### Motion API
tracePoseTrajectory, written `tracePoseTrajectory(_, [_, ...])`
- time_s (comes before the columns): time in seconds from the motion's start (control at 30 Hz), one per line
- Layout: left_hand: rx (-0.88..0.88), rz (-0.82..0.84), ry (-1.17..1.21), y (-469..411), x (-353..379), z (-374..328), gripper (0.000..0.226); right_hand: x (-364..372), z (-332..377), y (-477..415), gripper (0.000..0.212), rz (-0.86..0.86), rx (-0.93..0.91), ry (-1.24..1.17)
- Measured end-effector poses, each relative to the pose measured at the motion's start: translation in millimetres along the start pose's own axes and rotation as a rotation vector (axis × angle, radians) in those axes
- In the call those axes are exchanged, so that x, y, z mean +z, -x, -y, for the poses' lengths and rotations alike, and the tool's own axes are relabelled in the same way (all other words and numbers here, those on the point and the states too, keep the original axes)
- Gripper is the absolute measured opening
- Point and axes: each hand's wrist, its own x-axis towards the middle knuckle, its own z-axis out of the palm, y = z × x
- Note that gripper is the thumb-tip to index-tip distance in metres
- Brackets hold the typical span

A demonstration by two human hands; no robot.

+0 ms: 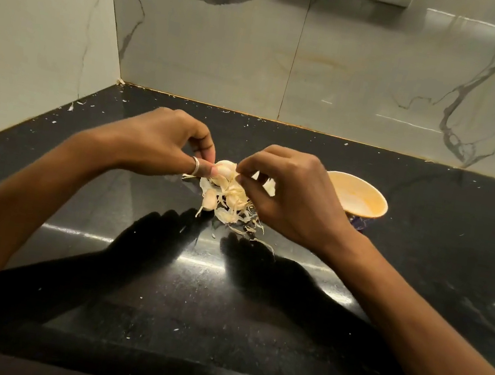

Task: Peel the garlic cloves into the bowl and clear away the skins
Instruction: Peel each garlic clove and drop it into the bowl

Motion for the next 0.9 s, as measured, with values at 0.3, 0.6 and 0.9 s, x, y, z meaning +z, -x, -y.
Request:
tracePoseTrajectory(0.3, [-0.077,0.28,0.064,3,1,3,0.022,16,10,6,0.016,0.154,-0.049,-0.014])
tracePoseTrajectory(0.6, [-0.033,0.339,0.002,1,16,2,0.018,17,5,5,0.018,0.131,0.005,-0.021])
tracePoseTrajectory(0.9, [-0.01,0.334,0.031,0,17,3,0.007,14,5,4,0.018,0.028,0.06,-0.115])
